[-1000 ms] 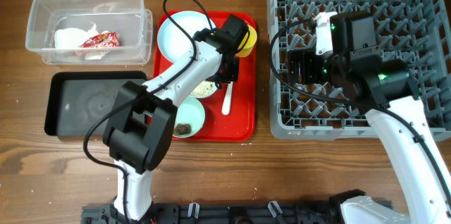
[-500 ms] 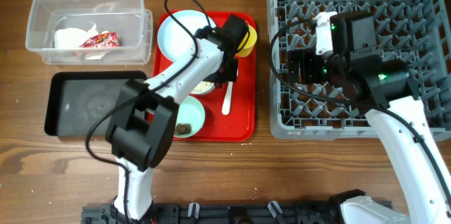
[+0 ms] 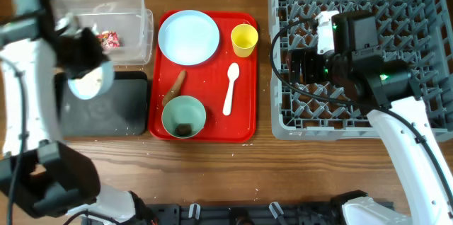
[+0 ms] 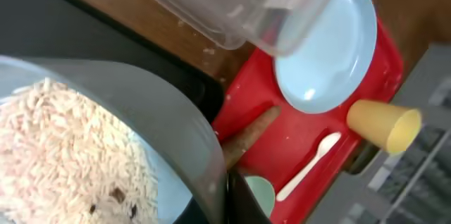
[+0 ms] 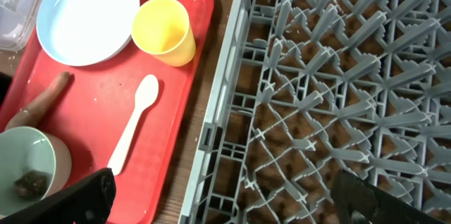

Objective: Sort waste into correct bins and load items into the dishwasher rack
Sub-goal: 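Tip the rice bowl over the black tray, return it to red tray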

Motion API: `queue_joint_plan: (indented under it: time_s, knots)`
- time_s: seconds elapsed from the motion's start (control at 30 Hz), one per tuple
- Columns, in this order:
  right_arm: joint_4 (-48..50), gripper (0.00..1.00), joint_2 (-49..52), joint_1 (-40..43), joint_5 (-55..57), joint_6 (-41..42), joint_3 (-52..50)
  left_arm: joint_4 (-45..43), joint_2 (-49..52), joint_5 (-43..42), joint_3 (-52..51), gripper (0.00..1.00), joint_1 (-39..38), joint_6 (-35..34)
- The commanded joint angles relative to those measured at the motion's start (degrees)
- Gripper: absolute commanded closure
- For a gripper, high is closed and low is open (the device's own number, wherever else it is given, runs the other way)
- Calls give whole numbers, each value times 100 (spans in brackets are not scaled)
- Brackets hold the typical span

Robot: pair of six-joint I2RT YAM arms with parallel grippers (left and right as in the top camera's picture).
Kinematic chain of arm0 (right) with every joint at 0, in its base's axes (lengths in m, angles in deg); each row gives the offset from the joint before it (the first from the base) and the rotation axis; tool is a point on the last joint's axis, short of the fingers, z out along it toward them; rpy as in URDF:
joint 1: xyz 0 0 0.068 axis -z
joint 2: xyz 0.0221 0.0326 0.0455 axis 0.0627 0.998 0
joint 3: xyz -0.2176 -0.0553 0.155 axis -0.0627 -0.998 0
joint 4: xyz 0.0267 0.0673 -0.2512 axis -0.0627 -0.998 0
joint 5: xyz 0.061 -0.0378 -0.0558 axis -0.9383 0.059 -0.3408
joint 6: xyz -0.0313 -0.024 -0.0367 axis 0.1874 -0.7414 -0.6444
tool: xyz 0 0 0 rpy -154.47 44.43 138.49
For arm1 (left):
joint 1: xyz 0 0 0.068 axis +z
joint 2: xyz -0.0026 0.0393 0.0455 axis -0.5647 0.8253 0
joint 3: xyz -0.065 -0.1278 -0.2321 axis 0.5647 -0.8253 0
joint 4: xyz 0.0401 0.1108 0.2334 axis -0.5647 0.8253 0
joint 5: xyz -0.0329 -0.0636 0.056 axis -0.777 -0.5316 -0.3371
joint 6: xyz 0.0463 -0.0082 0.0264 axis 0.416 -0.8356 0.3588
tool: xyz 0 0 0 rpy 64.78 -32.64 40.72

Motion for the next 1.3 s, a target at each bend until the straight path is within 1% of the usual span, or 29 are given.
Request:
queue_joint_plan:
  time_s: [0.0, 0.1, 0.13, 0.2, 0.3, 0.4, 0.43, 0.47, 0.53, 0.57, 0.6, 0.73, 0.9, 0.97, 1.1, 1.17, 1.23, 1.27]
  knots:
    - [15, 0, 61, -31, -57, 85, 131, -426, 92, -1449, -804, 96, 968, 378]
    - [15, 0, 59, -31, -57, 83, 131, -1005, 98, -2212, -1543, 96, 1419, 420]
    - [15, 0, 59, -31, -57, 83, 131, -1235, 98, -2579, -1816, 96, 1561, 428]
    - [13, 0, 59, -31, -57, 83, 131, -1655, 98, -3648, -2297, 96, 1860, 437]
    - [15, 0, 59, -31, -59, 87, 131, -1655, 111, -4544, -2455, 96, 2232, 435]
    - [11, 0, 59, -31, -59, 85, 131, -1578, 111, -5965, -2452, 96, 2608, 319]
    - [13, 0, 59, -31, -57, 83, 131, -1580, 111, -6183, -2452, 96, 2656, 129]
    - [13, 0, 59, -31, -57, 85, 131, -1582, 111, -6404, -2452, 96, 2684, -271]
    - [13, 0, 59, -31, -57, 83, 131, -1598, 111, -6887, -2452, 96, 2684, -442]
    - [15, 0, 59, -31, -57, 87, 131, -1600, 111, -6911, -2452, 96, 2684, -686]
    - [13, 0, 59, -31, -57, 85, 131, -1598, 111, -6911, -2452, 96, 2684, -754]
    - [-13, 1, 59, -31, -57, 85, 131, -1620, 111, -6911, -2452, 96, 2684, -754]
    - [-39, 0, 59, -31, -59, 85, 131, -2052, 111, -6885, -2452, 96, 2684, -752]
    - [-37, 1, 59, -31, -55, 83, 131, -2468, 111, -6157, -2452, 96, 2730, -1054]
    - [-26, 0, 59, -31, -55, 83, 131, -2549, 111, -5866, -2452, 96, 2745, -1270]
    - [-28, 0, 59, -31, -55, 83, 131, -2588, 111, -5169, -2452, 96, 2754, -1696]
    - [-31, 0, 59, -31, -57, 87, 131, -2542, 111, -5163, -2452, 96, 2745, -1939]
    - [-26, 0, 59, -31, -57, 85, 131, -2511, 111, -5292, -2452, 96, 2745, -1937]
